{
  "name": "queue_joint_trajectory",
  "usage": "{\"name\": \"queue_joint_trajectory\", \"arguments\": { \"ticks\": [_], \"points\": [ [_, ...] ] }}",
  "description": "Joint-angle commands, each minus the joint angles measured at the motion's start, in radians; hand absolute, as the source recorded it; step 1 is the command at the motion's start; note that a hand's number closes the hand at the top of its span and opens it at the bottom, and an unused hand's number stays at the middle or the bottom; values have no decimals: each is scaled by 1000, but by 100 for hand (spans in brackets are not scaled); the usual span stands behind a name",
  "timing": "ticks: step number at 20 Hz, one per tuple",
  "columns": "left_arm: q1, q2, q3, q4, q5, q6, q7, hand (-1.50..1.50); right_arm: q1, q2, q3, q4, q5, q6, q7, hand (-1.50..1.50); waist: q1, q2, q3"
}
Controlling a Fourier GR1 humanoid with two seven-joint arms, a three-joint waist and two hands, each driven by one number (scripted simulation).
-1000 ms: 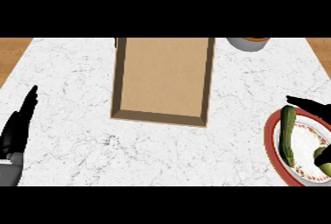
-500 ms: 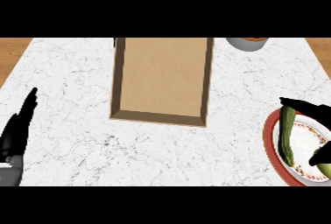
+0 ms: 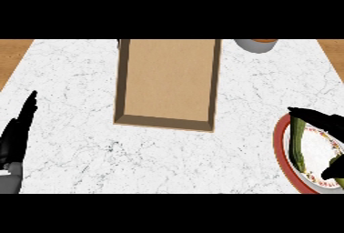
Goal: Pick the squash from the plate and place it in the cardboard box
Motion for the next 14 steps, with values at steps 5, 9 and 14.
{"name": "queue_joint_trajectory", "arguments": {
  "ticks": [5, 9, 14],
  "points": [
    [-29, -2, 56, 65, -13, -42, -54, 0, 51, 78, 7, -44, 113, 3, 116, -150, 1, 2, 0],
    [-45, -26, 49, 65, -44, -34, -31, 0, 23, 102, -14, 116, 174, -65, 24, -150, 4, 3, 1],
    [-16, -52, 24, -43, -48, -32, 54, 0, -27, 214, -68, 79, 176, -243, 108, 150, 7, 1, 1]
  ]
}}
